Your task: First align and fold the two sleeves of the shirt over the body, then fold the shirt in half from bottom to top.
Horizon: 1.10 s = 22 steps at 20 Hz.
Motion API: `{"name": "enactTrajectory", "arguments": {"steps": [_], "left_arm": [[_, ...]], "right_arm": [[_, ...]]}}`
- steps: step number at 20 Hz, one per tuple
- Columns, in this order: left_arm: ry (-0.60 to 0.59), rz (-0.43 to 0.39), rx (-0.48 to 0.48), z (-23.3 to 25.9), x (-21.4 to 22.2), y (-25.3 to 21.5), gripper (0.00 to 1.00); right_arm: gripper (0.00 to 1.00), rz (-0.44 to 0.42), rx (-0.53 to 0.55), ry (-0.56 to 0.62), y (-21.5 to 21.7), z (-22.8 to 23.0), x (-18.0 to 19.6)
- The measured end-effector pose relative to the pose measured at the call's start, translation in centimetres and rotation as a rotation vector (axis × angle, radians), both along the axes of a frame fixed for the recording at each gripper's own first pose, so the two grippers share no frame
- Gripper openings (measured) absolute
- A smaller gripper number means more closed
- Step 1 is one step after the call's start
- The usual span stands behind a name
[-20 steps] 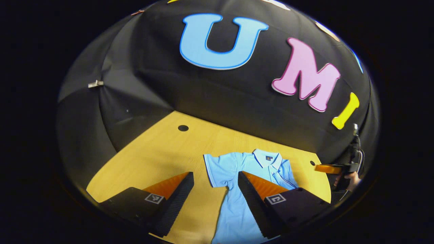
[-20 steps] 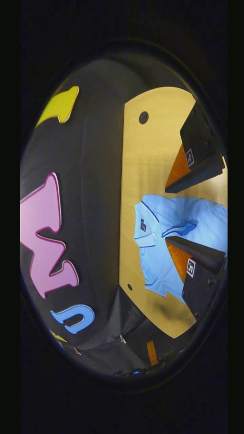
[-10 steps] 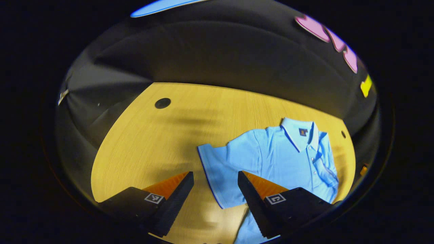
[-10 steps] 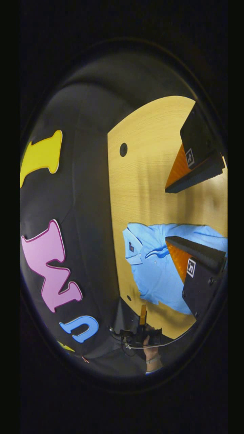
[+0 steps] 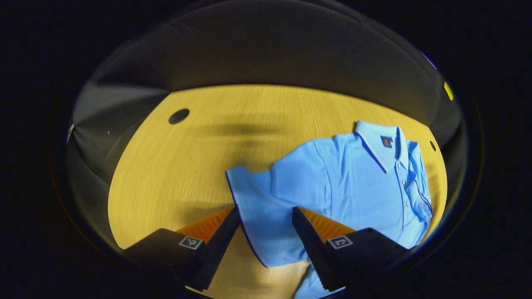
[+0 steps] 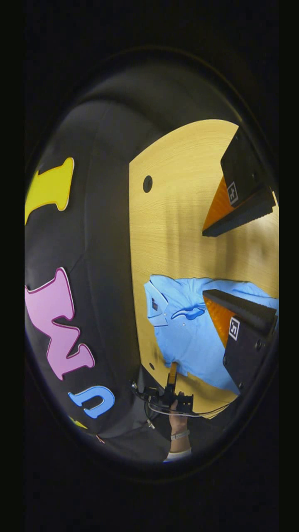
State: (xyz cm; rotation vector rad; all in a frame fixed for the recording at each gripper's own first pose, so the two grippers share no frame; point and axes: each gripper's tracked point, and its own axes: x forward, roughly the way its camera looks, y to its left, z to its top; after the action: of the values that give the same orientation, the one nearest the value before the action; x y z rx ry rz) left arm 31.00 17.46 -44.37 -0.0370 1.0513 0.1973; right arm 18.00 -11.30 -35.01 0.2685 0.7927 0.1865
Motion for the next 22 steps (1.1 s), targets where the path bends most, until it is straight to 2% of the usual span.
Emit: {"name": "enactTrajectory", "arguments": {"steps": [1, 2, 4, 6, 8, 11, 15, 18, 21, 22], "left_arm": [[-0.025, -0.012, -0.001, 0.2, 0.4, -0.1, 0.91], [-0.018, -0.021, -0.001, 0.1, 0.3, -0.6, 0.81], [-0.031, -0.052, -0.01, 0.0, 0.9, -2.1, 0.49], [-0.028, -0.075, 0.047, -0.1, 1.5, -2.3, 0.17], [-0.003, -0.093, 0.005, 0.2, 1.4, -3.8, 0.07], [-0.042, -0.119, -0.048, 2.0, 2.0, -5.9, 0.06], [-0.095, -0.252, -0.081, 5.4, 2.1, -10.3, 0.06], [-0.078, -0.323, -0.076, 5.3, 1.6, -12.7, 0.06], [-0.004, -0.377, -0.068, 3.7, 0.3, -14.6, 0.07], [0.019, -0.396, -0.063, 2.9, -0.2, -15.1, 0.12]], "right_arm": [[0.81, 0.006, 0.001, 0.0, 0.2, 0.0, -0.1], [0.82, 0.012, 0.0, 0.0, 0.3, 0.0, -0.1], [0.82, 0.024, 0.003, 0.001, 0.7, -0.1, -0.2], [0.82, 0.032, 0.01, -0.003, 1.0, 0.0, -0.2], [0.82, 0.035, 0.011, -0.008, 1.1, 0.0, -0.1], [0.82, 0.032, 0.004, -0.012, 0.9, 0.0, -0.2], [0.82, 0.029, -0.004, -0.011, 0.4, -0.2, -0.4], [0.82, 0.027, -0.003, -0.01, 0.6, -0.2, -0.5], [0.82, 0.042, -0.014, -0.014, 0.9, -0.2, -0.9], [0.82, 0.05, -0.027, -0.013, 0.9, -0.3, -1.1]]}}
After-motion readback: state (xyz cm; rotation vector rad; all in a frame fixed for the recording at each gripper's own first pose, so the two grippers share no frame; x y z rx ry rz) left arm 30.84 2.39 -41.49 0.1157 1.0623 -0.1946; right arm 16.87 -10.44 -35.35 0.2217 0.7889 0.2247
